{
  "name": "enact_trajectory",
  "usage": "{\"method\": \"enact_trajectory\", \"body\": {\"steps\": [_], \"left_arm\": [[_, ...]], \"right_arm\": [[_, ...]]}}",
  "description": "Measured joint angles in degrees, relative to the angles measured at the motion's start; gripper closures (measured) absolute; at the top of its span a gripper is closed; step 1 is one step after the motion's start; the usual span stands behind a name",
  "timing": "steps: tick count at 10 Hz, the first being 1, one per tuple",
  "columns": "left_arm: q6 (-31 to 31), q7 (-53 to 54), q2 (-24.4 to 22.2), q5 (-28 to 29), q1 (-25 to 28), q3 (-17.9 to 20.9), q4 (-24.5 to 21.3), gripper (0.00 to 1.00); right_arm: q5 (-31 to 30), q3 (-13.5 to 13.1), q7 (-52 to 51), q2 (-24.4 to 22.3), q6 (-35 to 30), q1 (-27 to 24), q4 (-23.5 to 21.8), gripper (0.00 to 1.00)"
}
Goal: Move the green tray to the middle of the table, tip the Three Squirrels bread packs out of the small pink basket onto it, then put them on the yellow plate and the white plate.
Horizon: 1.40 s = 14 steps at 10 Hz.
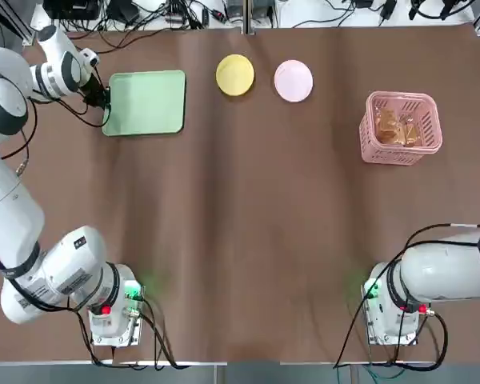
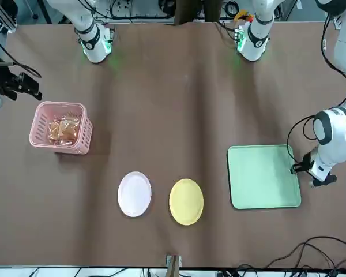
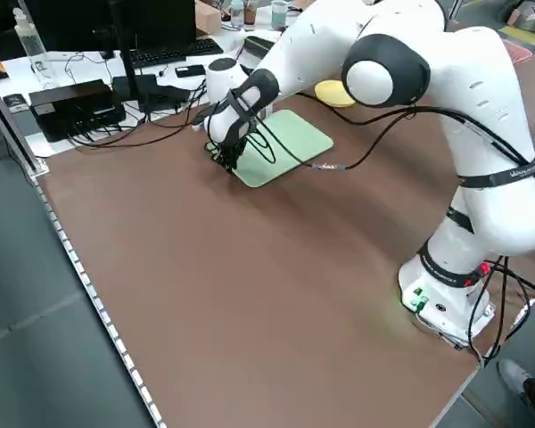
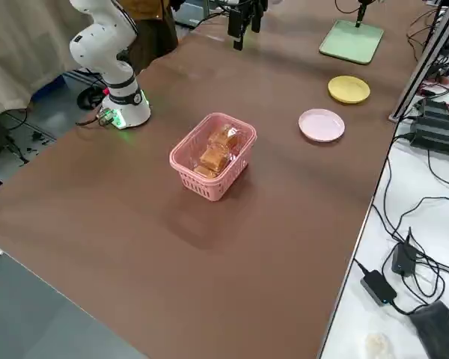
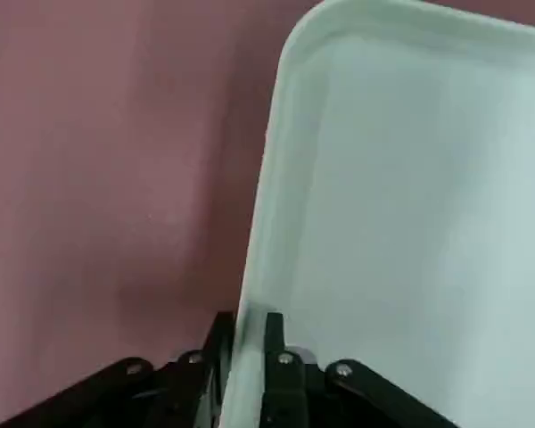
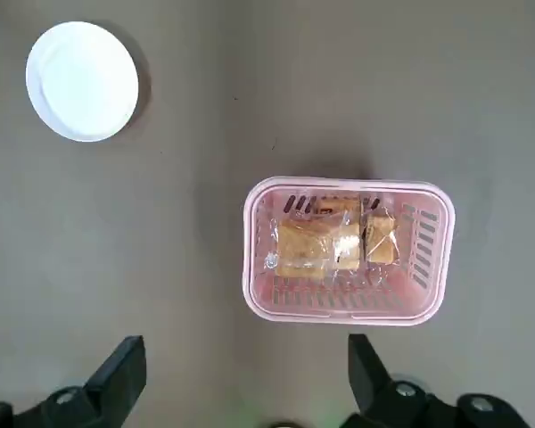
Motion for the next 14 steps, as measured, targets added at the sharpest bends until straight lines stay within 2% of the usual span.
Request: {"method": "enact_trajectory", "body": {"steps": [3,5,6,8,11,12,14], "left_arm": [[0.0,0.4,-0.1,0.1,-0.6,-0.1,-0.2,0.86],[0.0,0.4,-1.5,0.3,-1.4,-1.4,-3.0,0.87],[0.0,0.4,-3.3,0.3,-1.6,-2.6,-6.4,0.89],[1.7,-1.0,-8.6,0.3,-1.8,-5.8,-16.2,0.90],[4.5,-5.0,-16.5,0.3,-1.9,-13.0,-31.2,0.90],[4.6,-9.0,-17.4,0.3,-2.0,-16.7,-33.9,0.90],[4.8,-15.9,-17.0,0.3,-4.4,-22.0,-35.2,0.92]], "right_arm": [[0.0,0.0,0.0,0.0,0.0,0.0,0.0,0.00],[0.0,0.1,0.0,0.0,0.0,0.1,0.0,0.00],[0.0,0.1,0.0,0.0,0.0,0.1,0.0,0.00],[0.0,0.1,0.0,0.0,0.0,0.2,0.0,0.00],[0.0,0.1,0.0,0.0,0.0,0.3,0.0,0.00],[0.0,0.1,0.0,0.0,0.0,0.3,0.0,0.00],[0.0,0.1,0.0,0.0,0.0,0.3,-0.4,0.00]]}}
